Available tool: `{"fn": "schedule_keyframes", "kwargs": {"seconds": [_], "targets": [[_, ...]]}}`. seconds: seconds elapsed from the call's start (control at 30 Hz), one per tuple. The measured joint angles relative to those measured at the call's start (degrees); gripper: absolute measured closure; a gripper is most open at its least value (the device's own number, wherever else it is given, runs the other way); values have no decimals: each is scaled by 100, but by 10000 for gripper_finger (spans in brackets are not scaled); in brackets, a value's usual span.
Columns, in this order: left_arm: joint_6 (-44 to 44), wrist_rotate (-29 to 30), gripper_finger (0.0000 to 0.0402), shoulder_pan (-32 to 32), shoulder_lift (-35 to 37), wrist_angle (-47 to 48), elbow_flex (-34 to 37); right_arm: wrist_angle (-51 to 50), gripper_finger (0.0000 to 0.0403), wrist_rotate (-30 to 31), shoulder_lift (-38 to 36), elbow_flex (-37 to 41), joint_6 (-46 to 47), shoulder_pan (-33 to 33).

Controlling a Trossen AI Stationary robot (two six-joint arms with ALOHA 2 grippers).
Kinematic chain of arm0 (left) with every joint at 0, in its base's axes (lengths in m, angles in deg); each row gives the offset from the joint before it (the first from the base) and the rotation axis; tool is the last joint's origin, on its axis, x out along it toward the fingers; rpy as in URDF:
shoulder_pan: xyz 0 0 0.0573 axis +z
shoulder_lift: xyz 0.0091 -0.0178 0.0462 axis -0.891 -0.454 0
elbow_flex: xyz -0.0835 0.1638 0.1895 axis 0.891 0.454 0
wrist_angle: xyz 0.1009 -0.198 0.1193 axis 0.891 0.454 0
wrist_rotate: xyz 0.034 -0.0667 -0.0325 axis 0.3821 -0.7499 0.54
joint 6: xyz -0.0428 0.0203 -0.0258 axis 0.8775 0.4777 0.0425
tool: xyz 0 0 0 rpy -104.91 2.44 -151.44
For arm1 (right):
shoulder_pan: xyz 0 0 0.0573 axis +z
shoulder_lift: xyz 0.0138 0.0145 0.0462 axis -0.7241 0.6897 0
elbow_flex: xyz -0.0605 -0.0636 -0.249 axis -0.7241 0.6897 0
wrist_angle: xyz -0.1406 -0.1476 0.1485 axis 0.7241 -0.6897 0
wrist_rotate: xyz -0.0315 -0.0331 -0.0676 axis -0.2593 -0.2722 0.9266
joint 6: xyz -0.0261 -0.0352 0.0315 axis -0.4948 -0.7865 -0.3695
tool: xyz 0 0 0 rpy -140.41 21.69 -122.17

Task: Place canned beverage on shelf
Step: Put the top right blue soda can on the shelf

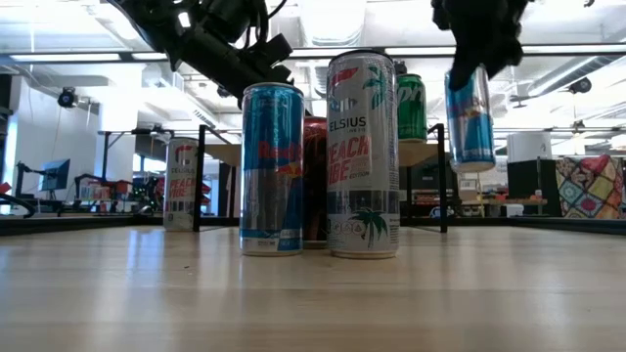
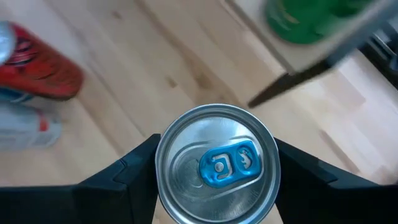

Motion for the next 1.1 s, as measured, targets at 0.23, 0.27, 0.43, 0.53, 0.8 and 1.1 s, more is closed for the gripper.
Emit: {"fn": "schedule_keyframes", "kwargs": {"seconds": [0.23, 0.27, 0.43, 0.53, 0.8, 1.1], "targets": [[8, 0, 84, 0, 0, 33, 0, -6, 170, -59, 540, -904, -413, 336], [21, 0, 84, 0, 0, 33, 0, -2, 170, -53, 620, -1055, -474, 345], [39, 2, 84, 0, 0, 67, 0, -9, 170, -30, 1040, -1866, -934, 345], [39, 7, 84, 4, 0, 85, 0, -4, 170, -38, 1291, -2338, -1323, 306], [42, 22, 84, 4, 0, 209, 0, -213, 170, 602, 1998, -3504, -2336, -265], [20, 650, 84, 11, 0, 286, 0, -203, 170, 147, 2642, -4498, -3490, -1428]]}}
